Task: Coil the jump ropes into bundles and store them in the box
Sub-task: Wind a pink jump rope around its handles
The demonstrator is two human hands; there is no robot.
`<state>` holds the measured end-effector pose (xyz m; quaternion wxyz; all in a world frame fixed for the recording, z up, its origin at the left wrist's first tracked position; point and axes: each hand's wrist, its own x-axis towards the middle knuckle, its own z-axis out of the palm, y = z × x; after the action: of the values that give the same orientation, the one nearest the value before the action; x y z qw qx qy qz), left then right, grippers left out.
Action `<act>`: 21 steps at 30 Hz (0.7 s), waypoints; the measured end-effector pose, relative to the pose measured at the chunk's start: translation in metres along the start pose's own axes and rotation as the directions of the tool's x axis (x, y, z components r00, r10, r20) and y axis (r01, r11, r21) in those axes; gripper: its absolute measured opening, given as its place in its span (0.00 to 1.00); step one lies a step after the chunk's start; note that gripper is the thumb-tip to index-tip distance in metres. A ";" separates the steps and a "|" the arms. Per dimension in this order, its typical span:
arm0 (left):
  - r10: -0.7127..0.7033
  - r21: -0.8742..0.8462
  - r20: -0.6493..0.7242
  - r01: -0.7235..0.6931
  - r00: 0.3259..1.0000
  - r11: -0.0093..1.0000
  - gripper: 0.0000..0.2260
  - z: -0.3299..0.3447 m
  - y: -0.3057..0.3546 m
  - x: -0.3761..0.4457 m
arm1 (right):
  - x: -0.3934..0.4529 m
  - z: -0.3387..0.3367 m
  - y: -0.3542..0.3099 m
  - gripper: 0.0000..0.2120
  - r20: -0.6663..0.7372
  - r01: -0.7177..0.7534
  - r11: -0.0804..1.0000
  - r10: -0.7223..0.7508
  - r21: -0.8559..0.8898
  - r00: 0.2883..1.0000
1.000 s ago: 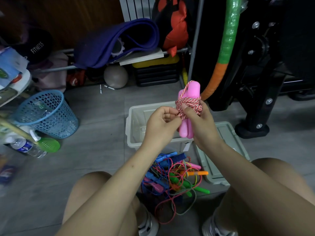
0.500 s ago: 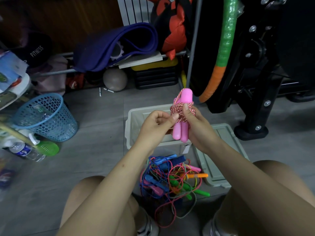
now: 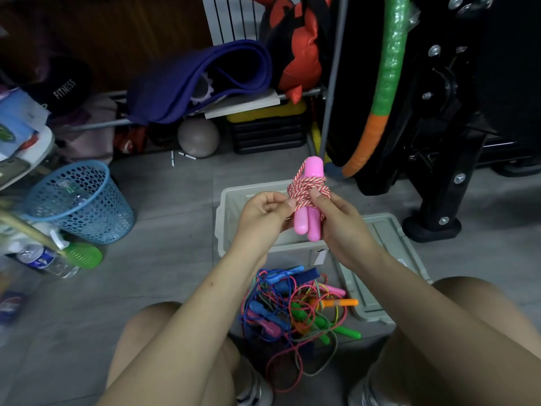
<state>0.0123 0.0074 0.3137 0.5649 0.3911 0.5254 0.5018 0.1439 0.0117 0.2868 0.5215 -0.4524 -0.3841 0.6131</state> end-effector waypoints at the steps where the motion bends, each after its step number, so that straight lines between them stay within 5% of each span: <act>1: -0.007 -0.025 0.008 0.007 1.000 1.000 0.08 0.001 0.001 0.000 | 0.000 0.002 0.000 0.15 -0.032 0.010 0.999 -0.012 -0.034 0.999; 10: -0.023 -0.235 0.140 0.056 0.990 0.970 0.09 0.001 0.003 0.001 | -0.001 0.006 -0.003 0.13 -0.105 0.104 0.989 -0.115 -0.101 0.988; 15: -0.048 -0.047 0.058 0.051 0.997 0.998 0.04 -0.004 -0.002 0.007 | 0.003 0.004 0.001 0.12 -0.017 0.059 0.996 -0.060 -0.062 0.998; 18: -0.161 0.069 0.088 0.155 0.983 0.985 0.17 -0.007 -0.006 0.013 | 0.006 0.006 0.007 0.16 0.036 -0.036 0.999 0.035 0.026 0.999; 21: -0.213 0.086 0.076 0.206 0.974 0.975 0.16 -0.010 -0.009 0.012 | 0.007 0.012 0.012 0.16 0.074 -0.099 0.993 0.094 0.066 0.993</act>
<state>0.0035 0.0170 0.3011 0.6207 0.3761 0.5585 0.4016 0.1282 0.0168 0.2777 0.4926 -0.4299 -0.3587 0.6662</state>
